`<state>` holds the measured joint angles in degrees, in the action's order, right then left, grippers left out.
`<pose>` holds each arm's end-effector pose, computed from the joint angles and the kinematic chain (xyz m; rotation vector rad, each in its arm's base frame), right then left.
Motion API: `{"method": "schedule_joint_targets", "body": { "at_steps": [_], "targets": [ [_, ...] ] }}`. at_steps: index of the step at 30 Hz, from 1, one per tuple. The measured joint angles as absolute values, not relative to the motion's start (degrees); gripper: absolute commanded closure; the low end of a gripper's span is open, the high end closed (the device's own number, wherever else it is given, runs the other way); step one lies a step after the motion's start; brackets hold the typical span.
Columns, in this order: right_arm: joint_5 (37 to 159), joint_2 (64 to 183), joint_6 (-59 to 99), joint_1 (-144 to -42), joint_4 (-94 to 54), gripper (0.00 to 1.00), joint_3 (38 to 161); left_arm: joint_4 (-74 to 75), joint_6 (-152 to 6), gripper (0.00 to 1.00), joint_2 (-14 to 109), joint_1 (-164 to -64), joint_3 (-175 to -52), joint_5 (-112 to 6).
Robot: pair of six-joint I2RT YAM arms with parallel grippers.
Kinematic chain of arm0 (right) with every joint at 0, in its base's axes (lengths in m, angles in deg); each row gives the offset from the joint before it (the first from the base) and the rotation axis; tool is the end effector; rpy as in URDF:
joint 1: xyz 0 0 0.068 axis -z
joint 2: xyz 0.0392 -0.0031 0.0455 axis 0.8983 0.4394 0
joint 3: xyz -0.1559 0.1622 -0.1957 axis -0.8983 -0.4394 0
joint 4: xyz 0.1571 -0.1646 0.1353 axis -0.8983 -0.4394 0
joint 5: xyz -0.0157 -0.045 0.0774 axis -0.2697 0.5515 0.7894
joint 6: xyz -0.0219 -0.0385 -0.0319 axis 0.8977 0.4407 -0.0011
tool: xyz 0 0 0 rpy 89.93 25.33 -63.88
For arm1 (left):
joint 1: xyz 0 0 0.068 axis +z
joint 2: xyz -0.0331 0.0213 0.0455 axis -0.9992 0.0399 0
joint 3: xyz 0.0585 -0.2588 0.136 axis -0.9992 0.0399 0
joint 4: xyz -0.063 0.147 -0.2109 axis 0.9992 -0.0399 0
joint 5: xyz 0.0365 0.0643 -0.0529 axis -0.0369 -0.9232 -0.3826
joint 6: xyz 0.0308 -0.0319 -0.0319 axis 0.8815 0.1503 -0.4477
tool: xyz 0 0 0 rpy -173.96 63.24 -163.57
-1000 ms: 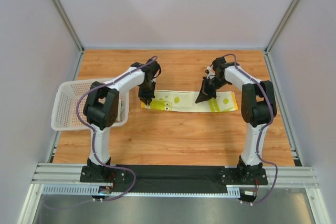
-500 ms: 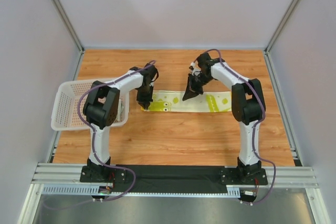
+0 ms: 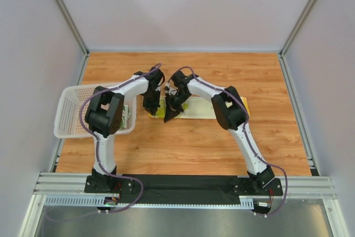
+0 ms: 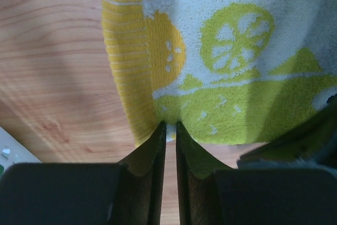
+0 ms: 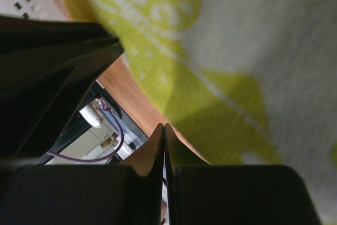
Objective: Roll the towels
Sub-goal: Fold the towel
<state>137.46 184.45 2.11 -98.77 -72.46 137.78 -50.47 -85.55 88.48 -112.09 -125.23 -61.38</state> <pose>0.4040 0.3141 0.1296 0.3219 -2.6192 -1.1090 0.3716 -0.1681 0.1813 0.0114 2.9981 -0.0855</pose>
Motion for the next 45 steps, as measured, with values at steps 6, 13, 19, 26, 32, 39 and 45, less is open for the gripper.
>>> {"method": "schedule_joint_targets", "body": {
  "at_steps": [6, 13, 19, 26, 32, 39, 45],
  "targets": [
    [138.8, 187.8, 1.0, -97.9, -70.3, 1.00, 140.1, -49.3, -85.6, 0.82, 87.0, -111.9, -123.0, -61.7],
    [140.5, 185.8, 4.6, -93.8, -68.3, 1.00, 134.9, -48.7, -85.7, 0.82, 86.1, -111.9, -121.7, -62.2],
    [139.0, 177.3, 7.5, -90.1, -65.4, 1.00, 120.0, -48.7, -85.8, 0.82, 86.1, -111.9, -121.7, -62.4],
    [135.5, 169.6, 7.7, -83.6, -64.1, 1.00, 108.0, -49.9, -85.8, 0.82, 86.1, -111.6, -121.7, -63.8],
    [134.8, 166.0, 6.6, -72.3, -62.6, 1.00, 102.3, -50.1, -85.8, 0.83, 86.1, -111.4, -121.7, -64.0],
    [133.2, 161.7, 5.5, -62.6, -61.4, 1.00, 96.3, -50.2, -85.8, 0.83, 86.1, -111.4, -121.8, -64.1],
    [128.2, 158.3, 4.0, -58.4, -64.0, 1.00, 93.6, -50.5, -85.7, 0.83, 86.1, -111.3, -122.0, -64.2]
  ]
}}
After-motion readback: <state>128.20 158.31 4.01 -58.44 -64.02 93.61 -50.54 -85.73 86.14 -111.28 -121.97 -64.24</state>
